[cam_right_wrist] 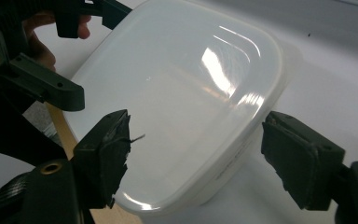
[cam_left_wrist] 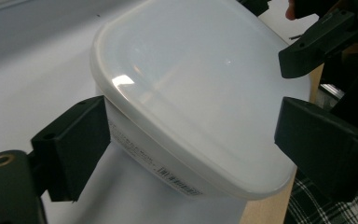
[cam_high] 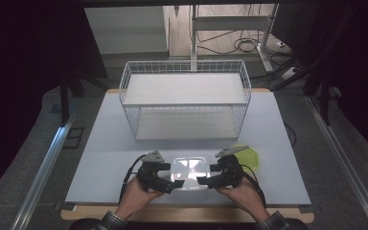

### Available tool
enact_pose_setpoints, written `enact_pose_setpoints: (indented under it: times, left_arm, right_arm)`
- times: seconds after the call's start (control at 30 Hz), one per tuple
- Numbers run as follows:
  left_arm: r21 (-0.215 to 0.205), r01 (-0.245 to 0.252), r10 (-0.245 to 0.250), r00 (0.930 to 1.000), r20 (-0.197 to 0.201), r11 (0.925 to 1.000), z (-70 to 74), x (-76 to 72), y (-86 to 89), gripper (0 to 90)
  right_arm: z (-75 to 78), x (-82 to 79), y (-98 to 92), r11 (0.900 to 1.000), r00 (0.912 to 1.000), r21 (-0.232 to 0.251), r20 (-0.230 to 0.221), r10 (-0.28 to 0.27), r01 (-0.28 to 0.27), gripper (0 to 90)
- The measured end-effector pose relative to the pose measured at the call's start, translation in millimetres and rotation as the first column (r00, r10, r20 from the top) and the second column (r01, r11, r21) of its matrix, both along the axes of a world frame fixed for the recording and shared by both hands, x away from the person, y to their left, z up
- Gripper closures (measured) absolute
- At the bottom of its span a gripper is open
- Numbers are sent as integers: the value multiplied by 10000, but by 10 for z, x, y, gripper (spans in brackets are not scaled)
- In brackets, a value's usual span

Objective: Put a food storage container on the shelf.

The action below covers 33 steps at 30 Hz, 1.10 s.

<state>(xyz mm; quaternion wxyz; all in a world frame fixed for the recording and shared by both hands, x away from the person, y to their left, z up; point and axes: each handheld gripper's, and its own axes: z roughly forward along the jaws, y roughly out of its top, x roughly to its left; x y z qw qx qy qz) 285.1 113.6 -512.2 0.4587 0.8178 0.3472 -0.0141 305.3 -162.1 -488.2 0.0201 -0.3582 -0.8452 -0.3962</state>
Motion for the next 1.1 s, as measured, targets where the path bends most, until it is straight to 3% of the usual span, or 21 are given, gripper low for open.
enact_pose_setpoints:
  times: [0.1, 0.13, 0.2, 0.23, 0.3, 0.33, 0.37, 0.47, 0.6, 0.73, 0.8, 0.83, 0.87, 0.97, 1.1]
  left_arm:
    - [236, -32, 31, 10000, 21, 9997, 30, -39, -11, 104]
    - [369, -108, 108, 9999, -18, 9993, 62, -75, -3, 147]
    - [305, -201, 206, 9997, -162, 9993, 76, -93, 17, 253]
    - [125, -413, 417, 9986, -335, 9991, 91, -133, 62, 320]
    - [104, -742, 747, 9959, -513, 9972, 128, -184, 89, 407]
    - [104, -742, 747, 9959, -513, 9972, 128, -184, 89, 468]
    - [238, -950, 962, 9937, -572, 9952, 166, -223, 89, 503]
    - [223, -1272, 1284, 9894, -677, 9916, 200, -266, 96, 581]
    - [11, -1670, 1667, 9838, -660, 9860, 211, -281, 120, 651]
    - [-475, -1982, 1942, 9779, -774, 9790, 203, -250, 202, 753]
    - [-616, -2049, 1991, 9760, -886, 9768, 189, -234, 219, 769]
    - [-657, -2138, 2074, 9739, -921, 9747, 180, -225, 232, 773]
    - [-676, -2230, 2169, 9723, -868, 9725, 168, -220, 241, 778]
    - [-582, -2304, 2265, 9717, -671, 9713, 171, -225, 238, 778]
    - [-762, -2345, 2322, 9719, -386, 9691, 231, -224, 255, 779]
  right_arm:
    - [10, -19, -9, 10000, 10000, -11, -65, -75, 75, 278]
    - [37, -52, -34, 9997, 9997, 23, -14, -244, 244, 354]
    - [48, -63, -50, 9994, 9994, 36, -21, -336, 336, 388]
    - [72, -90, -105, 9974, 9975, 177, -113, -701, 703, 486]
    - [71, -97, -162, 9922, 9915, 549, -730, -1079, 1120, 560]
    - [71, -97, -162, 9922, 9915, 549, -730, -1079, 1120, 560]
    - [75, -114, -203, 9862, 9839, 825, -1184, -1335, 1438, 626]
    - [105, -148, -228, 9830, 9787, 879, -1430, -1475, 1610, 671]
    - [129, -180, -249, 9758, 9753, 1148, -1419, -1694, 1861, 723]
    - [140, -199, -259, 9696, 9765, 1428, -1130, -1834, 1986, 790]
    - [144, -205, -252, 9712, 9794, 1428, -959, -1780, 1905, 791]
    - [157, -228, -220, 9748, 9820, 1227, -552, -1806, 1861, 792]
    - [176, -251, -182, 9775, 9838, 1113, -159, -1788, 1795, 793]
    - [184, -256, -156, 9796, 9841, 1006, 196, -1767, 1739, 793]
    - [240, -249, -150, 9787, 9830, 1235, 624, -1725, 1639, 792]
